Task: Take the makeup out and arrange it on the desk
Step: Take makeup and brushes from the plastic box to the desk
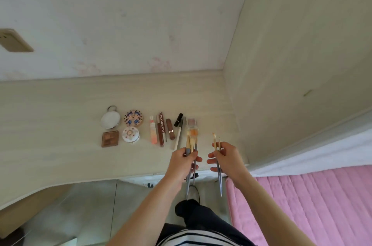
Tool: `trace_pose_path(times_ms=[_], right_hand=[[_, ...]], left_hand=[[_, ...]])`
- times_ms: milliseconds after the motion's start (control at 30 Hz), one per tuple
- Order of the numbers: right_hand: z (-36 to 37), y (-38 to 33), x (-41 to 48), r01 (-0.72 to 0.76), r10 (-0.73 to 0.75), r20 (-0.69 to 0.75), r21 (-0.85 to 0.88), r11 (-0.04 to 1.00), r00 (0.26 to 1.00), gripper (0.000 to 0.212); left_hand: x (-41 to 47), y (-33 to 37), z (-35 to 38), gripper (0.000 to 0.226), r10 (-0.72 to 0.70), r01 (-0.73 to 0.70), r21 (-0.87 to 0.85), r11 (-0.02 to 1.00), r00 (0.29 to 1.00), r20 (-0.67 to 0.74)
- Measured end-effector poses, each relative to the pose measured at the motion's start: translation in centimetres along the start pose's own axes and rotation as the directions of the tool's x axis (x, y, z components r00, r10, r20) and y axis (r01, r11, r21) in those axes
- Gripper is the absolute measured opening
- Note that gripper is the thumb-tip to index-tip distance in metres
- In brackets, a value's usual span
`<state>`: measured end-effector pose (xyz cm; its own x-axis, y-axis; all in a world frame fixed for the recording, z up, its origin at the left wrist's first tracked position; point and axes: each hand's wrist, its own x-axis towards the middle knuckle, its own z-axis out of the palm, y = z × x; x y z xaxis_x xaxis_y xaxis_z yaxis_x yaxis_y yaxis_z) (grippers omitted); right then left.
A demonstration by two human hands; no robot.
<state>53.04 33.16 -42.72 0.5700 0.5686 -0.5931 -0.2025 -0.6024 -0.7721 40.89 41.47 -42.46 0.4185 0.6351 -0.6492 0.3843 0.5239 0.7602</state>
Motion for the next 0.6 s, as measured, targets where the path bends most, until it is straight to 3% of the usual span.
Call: trace_pose_path(times_ms=[267, 600], right_hand=[[-2.8, -2.2, 7.6, -0.05, 0.048, -0.07, -0.024, 0.998, 0.996, 0.021], [-3.0, -2.4, 13.9, -0.092, 0.074, -0.204, -0.078, 0.993, 0.976, 0.017]], left_hand=[[7.7, 3.3, 4.4, 0.012, -0.079, 0.077, 0.046, 0.996, 0.996, 0.035], [13.8, 4.5, 7.3, 0.006, -0.129, 0.135, 0.152, 0.979, 0.99, -0.051]])
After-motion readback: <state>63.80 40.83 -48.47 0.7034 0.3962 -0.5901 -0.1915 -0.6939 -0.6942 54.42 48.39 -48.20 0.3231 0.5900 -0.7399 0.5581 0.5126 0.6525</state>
